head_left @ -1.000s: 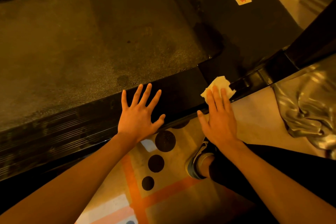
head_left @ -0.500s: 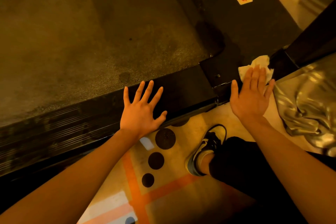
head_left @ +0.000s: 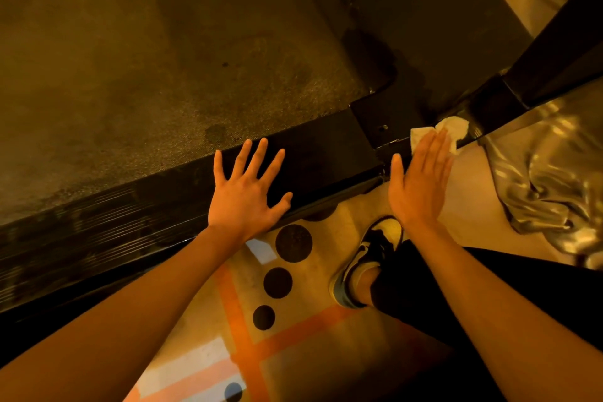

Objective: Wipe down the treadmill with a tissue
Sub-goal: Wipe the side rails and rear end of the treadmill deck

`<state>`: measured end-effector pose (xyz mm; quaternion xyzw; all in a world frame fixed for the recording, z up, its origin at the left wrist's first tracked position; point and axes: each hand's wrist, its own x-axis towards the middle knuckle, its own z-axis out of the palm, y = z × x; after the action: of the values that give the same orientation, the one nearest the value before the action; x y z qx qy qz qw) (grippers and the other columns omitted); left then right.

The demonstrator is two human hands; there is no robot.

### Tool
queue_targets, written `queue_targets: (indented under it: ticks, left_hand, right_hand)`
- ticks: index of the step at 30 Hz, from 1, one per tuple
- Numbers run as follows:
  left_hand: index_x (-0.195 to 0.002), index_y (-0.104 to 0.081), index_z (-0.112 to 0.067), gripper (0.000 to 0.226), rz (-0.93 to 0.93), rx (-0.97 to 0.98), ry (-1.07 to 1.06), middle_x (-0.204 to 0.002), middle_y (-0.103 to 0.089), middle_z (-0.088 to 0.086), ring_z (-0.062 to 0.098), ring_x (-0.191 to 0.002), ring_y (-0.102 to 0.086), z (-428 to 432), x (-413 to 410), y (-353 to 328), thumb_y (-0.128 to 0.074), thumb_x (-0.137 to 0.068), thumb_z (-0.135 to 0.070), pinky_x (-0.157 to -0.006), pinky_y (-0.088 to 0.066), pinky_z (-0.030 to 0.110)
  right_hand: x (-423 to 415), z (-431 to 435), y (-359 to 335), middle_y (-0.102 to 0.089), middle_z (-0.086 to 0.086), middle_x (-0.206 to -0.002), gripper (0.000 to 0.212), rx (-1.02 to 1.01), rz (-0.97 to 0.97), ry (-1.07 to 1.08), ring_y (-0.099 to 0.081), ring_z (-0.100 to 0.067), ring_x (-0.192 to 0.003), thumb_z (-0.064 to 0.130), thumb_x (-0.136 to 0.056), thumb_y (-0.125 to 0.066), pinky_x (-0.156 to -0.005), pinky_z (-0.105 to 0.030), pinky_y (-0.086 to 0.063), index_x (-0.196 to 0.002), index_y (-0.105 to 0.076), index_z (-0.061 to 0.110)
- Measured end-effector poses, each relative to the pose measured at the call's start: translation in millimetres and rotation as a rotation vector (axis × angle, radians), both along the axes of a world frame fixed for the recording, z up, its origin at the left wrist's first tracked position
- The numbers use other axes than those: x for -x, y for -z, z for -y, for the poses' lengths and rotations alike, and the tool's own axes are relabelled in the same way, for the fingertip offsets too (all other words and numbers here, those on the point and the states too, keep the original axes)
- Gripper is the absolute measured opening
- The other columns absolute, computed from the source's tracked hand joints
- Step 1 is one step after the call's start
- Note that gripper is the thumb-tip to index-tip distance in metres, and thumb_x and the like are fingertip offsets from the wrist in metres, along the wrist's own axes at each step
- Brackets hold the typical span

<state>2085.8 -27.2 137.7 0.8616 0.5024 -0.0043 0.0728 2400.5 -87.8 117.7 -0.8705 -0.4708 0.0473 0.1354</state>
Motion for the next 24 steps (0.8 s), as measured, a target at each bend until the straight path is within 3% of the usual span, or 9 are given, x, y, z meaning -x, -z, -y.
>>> queue_targets:
  ticks: [6,8,12,18,20,24]
  left_hand:
    - [-0.165,-0.003,-0.037,0.08,-0.018,0.012,-0.003,-0.174,0.0,0.003,0.027,-0.16,0.008,1.1,-1.2,-1.8,-0.011,-0.096,-0.076,-0.123,0.006,0.067]
    - [-0.165,-0.001,-0.037,0.08,-0.021,0.016,-0.004,-0.174,0.002,0.002,0.027,-0.16,0.009,1.3,-0.6,-2.6,-0.009,-0.096,-0.076,-0.123,0.007,0.067]
    - [-0.165,0.0,-0.038,0.079,-0.014,0.013,-0.004,-0.174,0.002,0.002,0.027,-0.16,0.009,1.4,-0.9,-1.4,-0.01,-0.096,-0.076,-0.123,0.007,0.067]
    - [-0.165,-0.003,-0.037,0.079,-0.012,0.001,-0.007,-0.174,-0.001,0.002,0.027,-0.16,0.007,1.2,-0.5,-0.5,-0.012,-0.097,-0.076,-0.123,0.006,0.067]
    - [-0.165,-0.003,-0.037,0.08,-0.017,0.012,-0.006,-0.174,0.0,0.002,0.027,-0.16,0.008,1.0,-1.3,-1.5,-0.011,-0.096,-0.076,-0.123,0.006,0.067]
    - [-0.165,-0.001,-0.037,0.08,-0.018,0.019,-0.009,-0.174,0.002,0.002,0.027,-0.16,0.01,0.3,-1.0,-1.4,-0.01,-0.096,-0.077,-0.123,0.006,0.068]
  right_hand:
    - [88.7,-5.6,7.9,0.018,-0.021,-0.17,0.094,-0.185,-0.364,0.157,0.016,-0.03,-0.159,0.067,-0.1,-0.014,-0.13,-0.04,0.006,-0.161,0.012,-0.001]
    - [93.2,1.0,11.7,0.021,-0.019,-0.17,0.095,-0.163,-0.388,0.125,0.018,-0.028,-0.158,0.068,-0.1,-0.013,-0.129,-0.038,0.006,-0.16,0.015,0.0]
    - [59.5,13.6,14.7,0.021,-0.019,-0.169,0.093,-0.085,-0.262,-0.017,0.017,-0.029,-0.158,0.068,-0.1,-0.009,-0.13,-0.04,0.004,-0.16,0.016,0.001]
    - [-29.4,-32.0,-18.3,0.002,-0.023,-0.171,0.084,-0.017,0.142,0.059,0.004,-0.034,-0.16,0.059,-0.106,-0.004,-0.129,-0.054,-0.001,-0.163,-0.005,-0.003]
    - [-31.8,-35.1,-21.0,0.002,-0.022,-0.172,0.083,-0.007,0.149,0.074,0.005,-0.034,-0.16,0.058,-0.107,-0.007,-0.129,-0.054,0.001,-0.163,-0.004,-0.003]
    - [24.4,-19.8,-4.6,0.011,-0.021,-0.171,0.089,-0.041,-0.053,0.052,0.013,-0.034,-0.159,0.064,-0.102,-0.006,-0.129,-0.054,0.0,-0.163,0.003,-0.001]
